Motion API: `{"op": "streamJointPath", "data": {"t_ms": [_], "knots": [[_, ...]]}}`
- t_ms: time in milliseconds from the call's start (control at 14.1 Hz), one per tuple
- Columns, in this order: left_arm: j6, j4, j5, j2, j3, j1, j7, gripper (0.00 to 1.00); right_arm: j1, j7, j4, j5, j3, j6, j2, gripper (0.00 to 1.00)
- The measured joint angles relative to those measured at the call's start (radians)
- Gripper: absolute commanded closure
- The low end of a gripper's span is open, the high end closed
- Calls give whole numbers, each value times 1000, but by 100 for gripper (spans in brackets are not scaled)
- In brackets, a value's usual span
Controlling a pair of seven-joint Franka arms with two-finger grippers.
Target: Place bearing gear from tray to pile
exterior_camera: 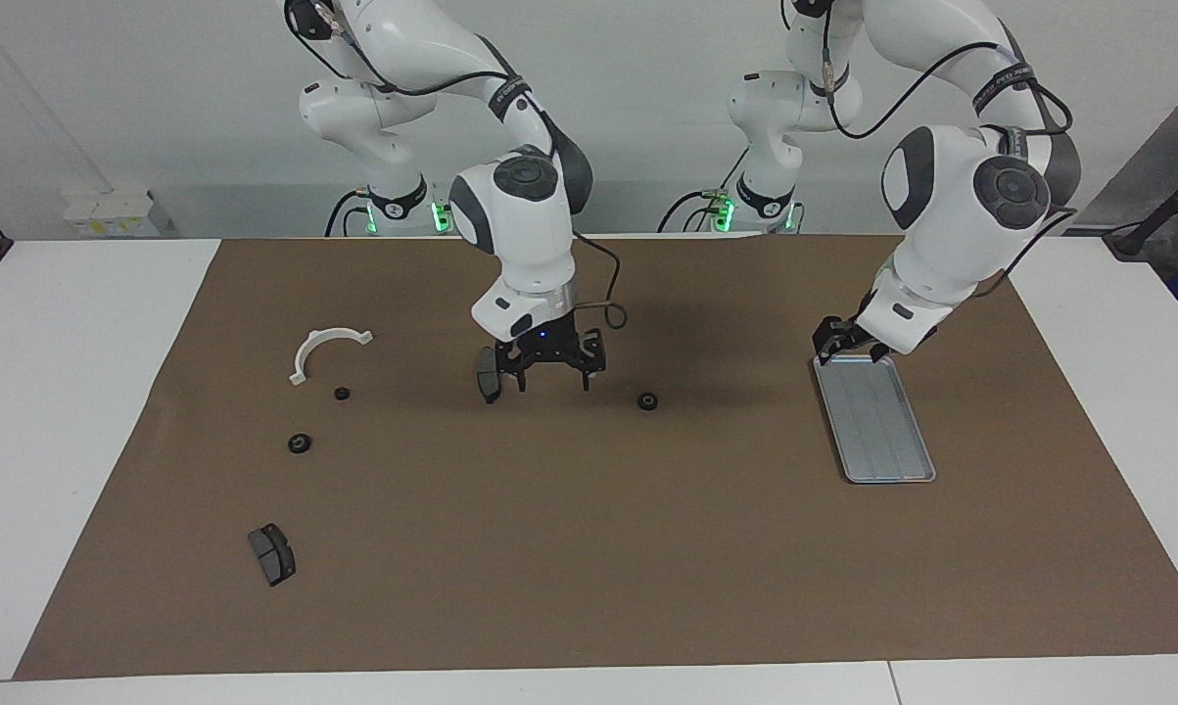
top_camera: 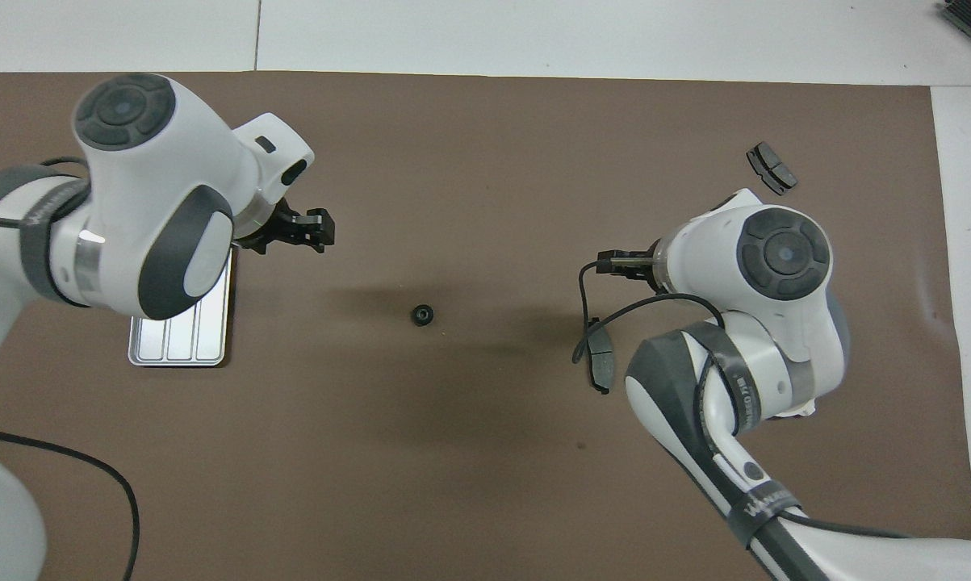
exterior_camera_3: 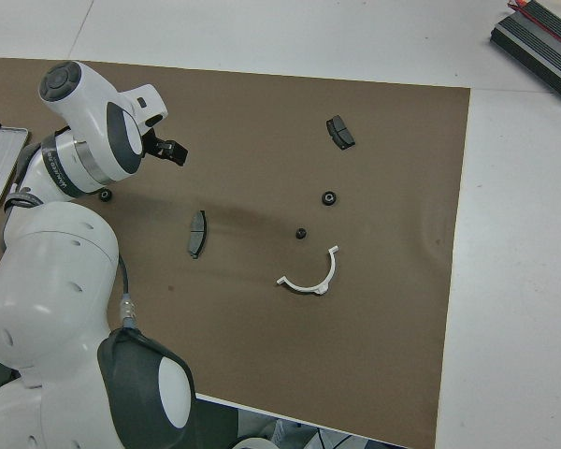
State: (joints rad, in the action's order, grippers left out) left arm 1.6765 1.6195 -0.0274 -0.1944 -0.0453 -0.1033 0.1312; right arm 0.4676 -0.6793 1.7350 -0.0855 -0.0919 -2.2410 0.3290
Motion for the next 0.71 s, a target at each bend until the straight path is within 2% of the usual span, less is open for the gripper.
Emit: {"op": "streamJointPath", "data": {"t_ms": [213,426,710], "knots": [[-68,-2,0,73,1,23,0,14,86,-102,-69,0,0,0,74,0],[-142,8,0,180,0,25,0,9,156,-200,-147,-26,1,0,178,0],[-155,117,0,298,-1,25,0,4,187,-284,-171,-68,1,-58,255,0]]}}
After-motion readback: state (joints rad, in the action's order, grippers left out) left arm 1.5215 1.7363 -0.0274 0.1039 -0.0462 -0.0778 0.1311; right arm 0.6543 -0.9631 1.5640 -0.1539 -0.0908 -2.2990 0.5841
